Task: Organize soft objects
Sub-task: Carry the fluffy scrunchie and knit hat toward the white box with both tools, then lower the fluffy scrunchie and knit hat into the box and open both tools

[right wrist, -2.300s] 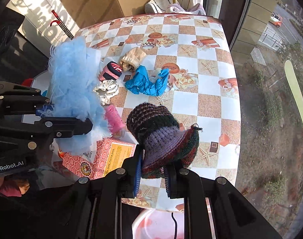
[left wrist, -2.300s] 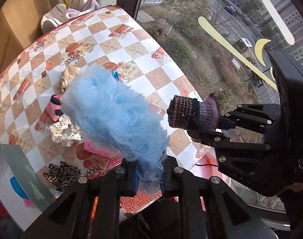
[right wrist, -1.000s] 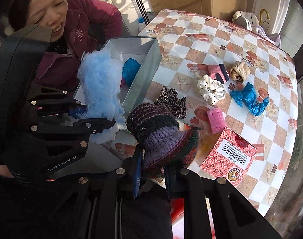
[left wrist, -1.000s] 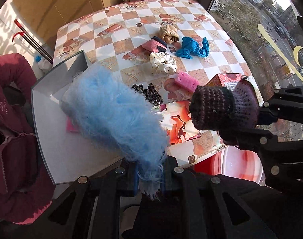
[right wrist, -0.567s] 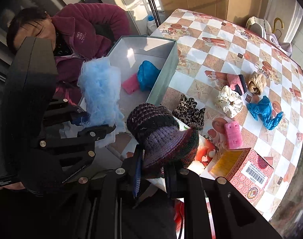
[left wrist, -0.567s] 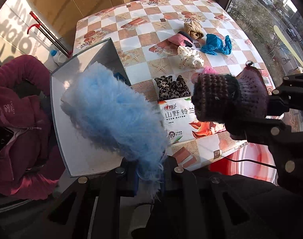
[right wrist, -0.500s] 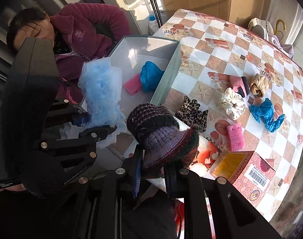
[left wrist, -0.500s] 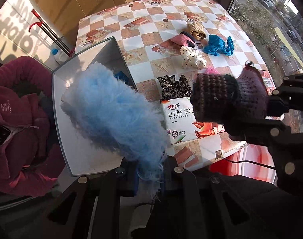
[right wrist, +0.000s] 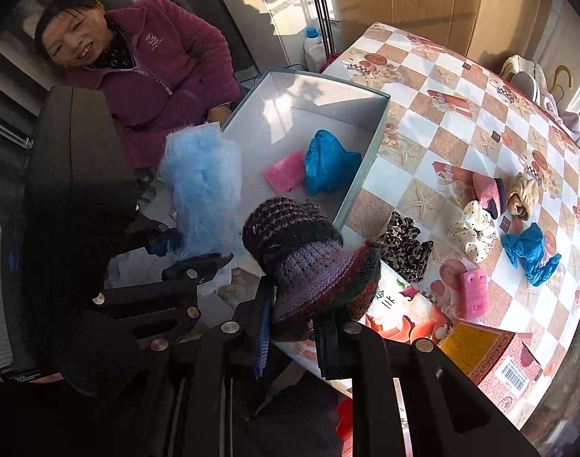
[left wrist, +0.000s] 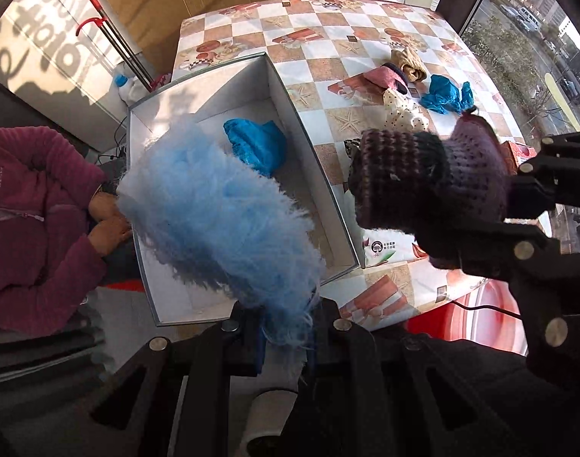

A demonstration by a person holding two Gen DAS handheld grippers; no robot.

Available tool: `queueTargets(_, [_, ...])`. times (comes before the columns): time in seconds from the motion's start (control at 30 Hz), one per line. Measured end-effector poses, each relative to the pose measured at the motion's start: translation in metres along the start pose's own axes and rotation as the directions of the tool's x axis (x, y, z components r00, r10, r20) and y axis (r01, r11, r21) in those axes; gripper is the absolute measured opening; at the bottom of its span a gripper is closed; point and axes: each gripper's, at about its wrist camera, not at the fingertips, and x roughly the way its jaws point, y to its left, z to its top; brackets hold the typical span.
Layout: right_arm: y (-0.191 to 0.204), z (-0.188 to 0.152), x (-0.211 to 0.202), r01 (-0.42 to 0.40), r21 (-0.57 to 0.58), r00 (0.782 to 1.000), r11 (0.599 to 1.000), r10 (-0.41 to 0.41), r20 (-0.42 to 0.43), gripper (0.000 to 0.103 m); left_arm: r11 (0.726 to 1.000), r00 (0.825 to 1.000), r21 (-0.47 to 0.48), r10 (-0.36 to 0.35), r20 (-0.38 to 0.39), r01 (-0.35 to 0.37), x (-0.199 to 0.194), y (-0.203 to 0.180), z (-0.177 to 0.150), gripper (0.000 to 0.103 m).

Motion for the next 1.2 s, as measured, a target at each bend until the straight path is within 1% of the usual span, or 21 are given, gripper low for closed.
queueTargets(0.23, [0.011, 0.014, 0.012, 0.002, 0.002, 1.0, 1.0, -0.002, -0.009, 0.021, 1.0, 1.0, -0.018, 0.001, 0.0, -0.001, 0.006, 0.019, -0.001, 0.018])
queueTargets(0.4, [0.015, 0.023, 0.023, 0.0, 0.021, 1.0, 1.0, 0.001, -0.026, 0.021, 0.999, 1.0, -0.034, -0.019, -0.007, 0.018, 0.012, 0.032, -0.002, 0.018])
queueTargets(0.5, [0.016, 0.029, 0.029, 0.004, 0.032, 1.0, 0.999, -0.003, -0.031, 0.021, 0.996, 0.997, -0.064, -0.07, -0.025, 0.068, 0.019, 0.043, -0.002, 0.018])
queueTargets(0.57, [0.018, 0.032, 0.034, 0.008, 0.037, 0.999, 0.999, -0.007, -0.037, 0.021, 0.988, 0.992, -0.102, -0.123, -0.038, 0.119, 0.024, 0.051, -0.002, 0.018])
queueTargets(0.63, [0.019, 0.036, 0.039, 0.018, 0.038, 0.999, 0.999, -0.016, -0.048, 0.021, 0.981, 0.987, -0.133, -0.151, -0.052, 0.143, 0.03, 0.059, -0.002, 0.018])
queueTargets(0.83, [0.026, 0.05, 0.063, 0.082, 0.0, 0.991, 0.997, -0.081, -0.105, 0.021, 0.983, 0.987, -0.138, -0.135, -0.082, 0.123, 0.048, 0.072, 0.001, 0.018])
queueTargets(0.93, [0.031, 0.056, 0.075, 0.098, -0.022, 0.987, 0.995, -0.1, -0.127, 0.021, 0.981, 0.986, -0.151, -0.137, -0.092, 0.122, 0.057, 0.079, 0.004, 0.018])
queueTargets(1.2, [0.043, 0.068, 0.096, 0.161, -0.094, 0.975, 0.982, -0.173, -0.139, 0.021, 0.978, 0.983, -0.168, -0.141, -0.121, 0.12, 0.075, 0.093, 0.01, 0.019])
